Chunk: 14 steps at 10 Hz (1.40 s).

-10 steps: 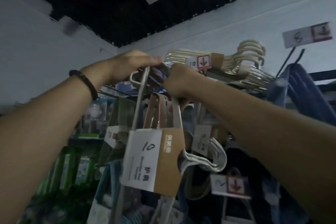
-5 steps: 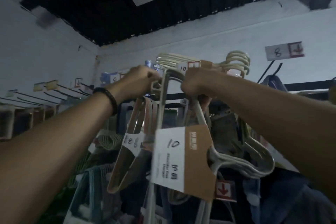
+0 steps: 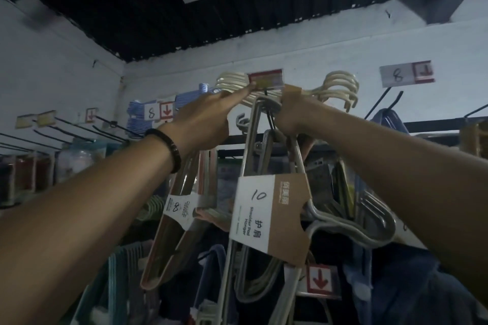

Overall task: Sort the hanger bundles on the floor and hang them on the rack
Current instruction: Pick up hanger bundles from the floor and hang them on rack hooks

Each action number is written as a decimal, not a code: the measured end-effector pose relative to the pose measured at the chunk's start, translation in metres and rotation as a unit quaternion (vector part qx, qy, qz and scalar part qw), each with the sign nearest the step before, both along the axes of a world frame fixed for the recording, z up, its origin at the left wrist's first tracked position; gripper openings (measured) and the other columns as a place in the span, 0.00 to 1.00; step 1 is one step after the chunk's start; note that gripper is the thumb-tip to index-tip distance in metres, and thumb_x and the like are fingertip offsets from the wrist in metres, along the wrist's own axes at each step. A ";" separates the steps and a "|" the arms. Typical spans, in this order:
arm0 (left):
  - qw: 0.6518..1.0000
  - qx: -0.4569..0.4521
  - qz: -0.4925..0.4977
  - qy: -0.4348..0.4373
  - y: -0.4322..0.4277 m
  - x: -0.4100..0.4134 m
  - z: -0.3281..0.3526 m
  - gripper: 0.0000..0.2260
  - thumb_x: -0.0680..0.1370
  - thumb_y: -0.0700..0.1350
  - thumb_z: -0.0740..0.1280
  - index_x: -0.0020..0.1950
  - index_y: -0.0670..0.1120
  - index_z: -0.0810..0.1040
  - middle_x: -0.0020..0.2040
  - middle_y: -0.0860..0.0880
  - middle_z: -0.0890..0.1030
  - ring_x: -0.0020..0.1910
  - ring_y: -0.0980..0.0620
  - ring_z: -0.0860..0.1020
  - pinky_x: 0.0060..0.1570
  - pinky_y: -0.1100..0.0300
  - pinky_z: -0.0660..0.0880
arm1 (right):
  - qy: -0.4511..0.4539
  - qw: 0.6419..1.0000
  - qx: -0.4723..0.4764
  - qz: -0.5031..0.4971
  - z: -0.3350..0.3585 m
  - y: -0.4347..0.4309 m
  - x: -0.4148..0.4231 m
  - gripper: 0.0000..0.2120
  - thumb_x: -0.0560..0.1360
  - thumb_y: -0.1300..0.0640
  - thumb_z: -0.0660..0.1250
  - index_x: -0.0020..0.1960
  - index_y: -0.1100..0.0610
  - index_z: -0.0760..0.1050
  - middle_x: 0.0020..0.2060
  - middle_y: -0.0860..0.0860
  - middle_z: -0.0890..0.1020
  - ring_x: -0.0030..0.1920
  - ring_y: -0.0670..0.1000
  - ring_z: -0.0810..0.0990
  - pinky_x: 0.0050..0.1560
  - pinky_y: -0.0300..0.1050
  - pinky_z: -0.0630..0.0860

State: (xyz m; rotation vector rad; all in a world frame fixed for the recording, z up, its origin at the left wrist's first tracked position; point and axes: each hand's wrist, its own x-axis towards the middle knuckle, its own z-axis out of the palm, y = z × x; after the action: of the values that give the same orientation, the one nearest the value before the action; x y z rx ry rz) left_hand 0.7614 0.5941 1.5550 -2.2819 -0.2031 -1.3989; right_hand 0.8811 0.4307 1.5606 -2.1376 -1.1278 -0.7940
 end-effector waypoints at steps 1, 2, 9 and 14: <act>1.000 -0.024 0.009 0.000 0.001 0.000 0.003 0.50 0.76 0.28 0.62 0.83 0.68 0.45 0.65 0.46 0.78 0.45 0.44 0.79 0.40 0.45 0.79 | -0.010 0.998 0.055 0.039 0.012 0.006 0.002 0.05 0.80 0.59 0.64 0.52 0.58 0.78 0.42 0.54 0.79 0.43 0.55 0.81 0.47 0.50 0.80; 1.000 -0.025 -0.001 0.001 -0.002 0.005 0.003 0.47 0.76 0.30 0.62 0.81 0.71 0.47 0.73 0.43 0.77 0.50 0.40 0.81 0.43 0.40 0.82 | -0.049 0.998 0.040 0.002 0.018 0.009 0.009 0.07 0.81 0.57 0.63 0.53 0.59 0.78 0.43 0.54 0.79 0.43 0.54 0.79 0.46 0.50 0.79; 0.998 -0.034 -0.013 -0.057 0.018 0.040 -0.038 0.47 0.80 0.56 0.68 0.84 0.61 0.35 0.56 0.45 0.76 0.56 0.38 0.76 0.46 0.46 0.76 | -0.008 0.991 0.083 -0.106 -0.029 0.084 0.088 0.11 0.79 0.56 0.69 0.60 0.60 0.78 0.44 0.55 0.75 0.44 0.56 0.75 0.43 0.49 0.73; 0.954 -0.210 0.207 0.062 -0.024 -0.047 -0.287 0.10 0.77 0.57 0.56 0.41 0.56 0.71 0.41 0.53 0.71 0.48 0.42 0.77 0.44 0.50 0.71 | 0.042 0.919 0.197 0.339 -0.228 0.001 -0.058 0.15 0.81 0.43 0.63 0.41 0.50 0.79 0.32 0.47 0.82 0.30 0.45 0.81 0.28 0.44 0.79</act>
State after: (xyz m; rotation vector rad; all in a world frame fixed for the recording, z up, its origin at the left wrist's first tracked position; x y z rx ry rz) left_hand 0.7148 0.5700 1.2685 -2.4476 -0.9593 -1.0624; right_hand 0.8234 0.4317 1.3321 -1.3012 -1.3981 -0.5311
